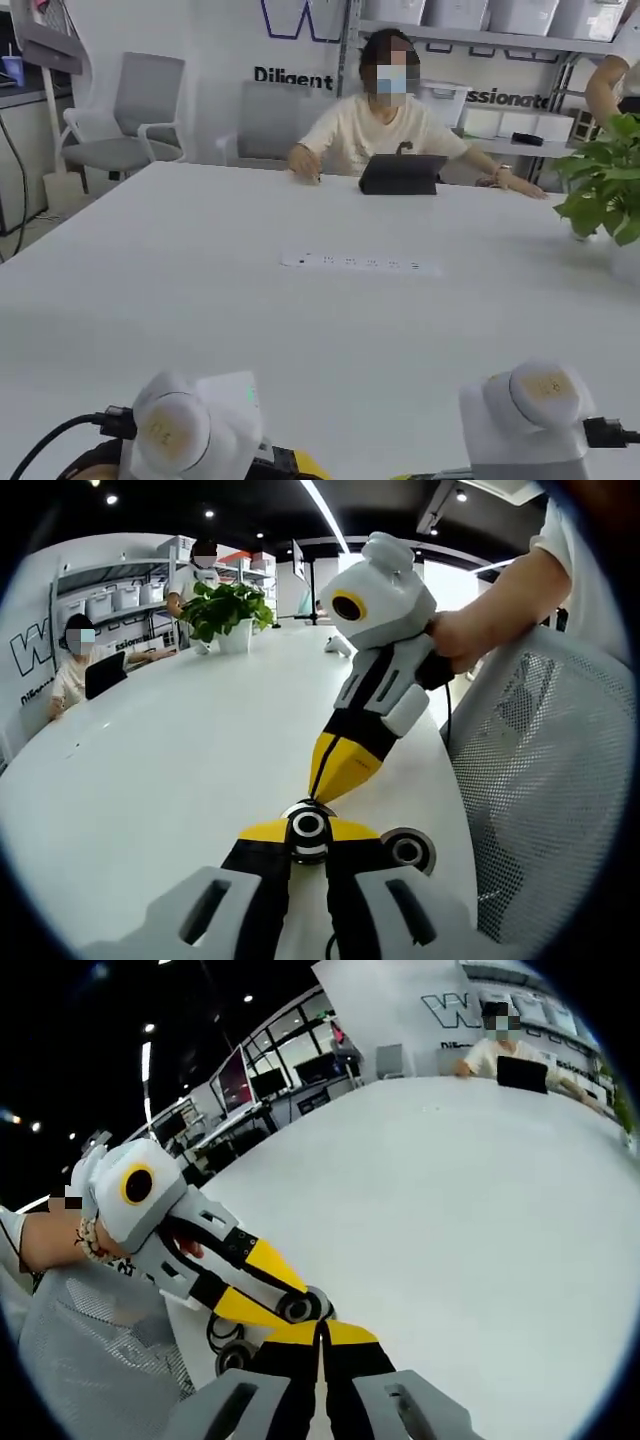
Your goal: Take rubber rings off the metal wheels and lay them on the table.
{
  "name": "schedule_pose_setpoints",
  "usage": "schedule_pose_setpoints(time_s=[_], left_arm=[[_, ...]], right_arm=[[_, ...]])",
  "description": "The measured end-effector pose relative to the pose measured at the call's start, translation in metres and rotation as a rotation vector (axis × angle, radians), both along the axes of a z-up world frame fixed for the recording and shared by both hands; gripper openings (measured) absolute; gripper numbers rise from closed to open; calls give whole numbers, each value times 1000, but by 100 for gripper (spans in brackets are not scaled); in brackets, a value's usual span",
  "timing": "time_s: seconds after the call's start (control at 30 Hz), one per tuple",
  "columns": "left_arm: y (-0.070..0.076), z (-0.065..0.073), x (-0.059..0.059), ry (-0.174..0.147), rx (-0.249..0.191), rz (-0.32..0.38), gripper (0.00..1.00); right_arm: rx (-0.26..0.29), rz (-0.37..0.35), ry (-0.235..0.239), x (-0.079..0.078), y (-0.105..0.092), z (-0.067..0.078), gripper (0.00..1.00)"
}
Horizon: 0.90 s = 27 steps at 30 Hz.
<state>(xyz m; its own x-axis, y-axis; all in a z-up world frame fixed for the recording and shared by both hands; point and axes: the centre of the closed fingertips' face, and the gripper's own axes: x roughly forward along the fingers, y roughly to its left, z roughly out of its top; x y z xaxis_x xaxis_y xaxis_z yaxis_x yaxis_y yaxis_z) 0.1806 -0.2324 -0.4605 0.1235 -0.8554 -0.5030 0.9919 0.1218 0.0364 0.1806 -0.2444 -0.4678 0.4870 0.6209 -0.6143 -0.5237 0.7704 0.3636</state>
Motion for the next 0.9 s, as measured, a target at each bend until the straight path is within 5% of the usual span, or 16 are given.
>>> schedule_pose_setpoints(time_s=[0.2, 0.9], left_arm=[[0, -1, 0, -3, 8, 3, 7], [-1, -1, 0, -9, 2, 1, 8]], right_arm=[[29, -22, 26, -1, 2, 2, 0], [0, 15, -4, -4, 9, 6, 0]])
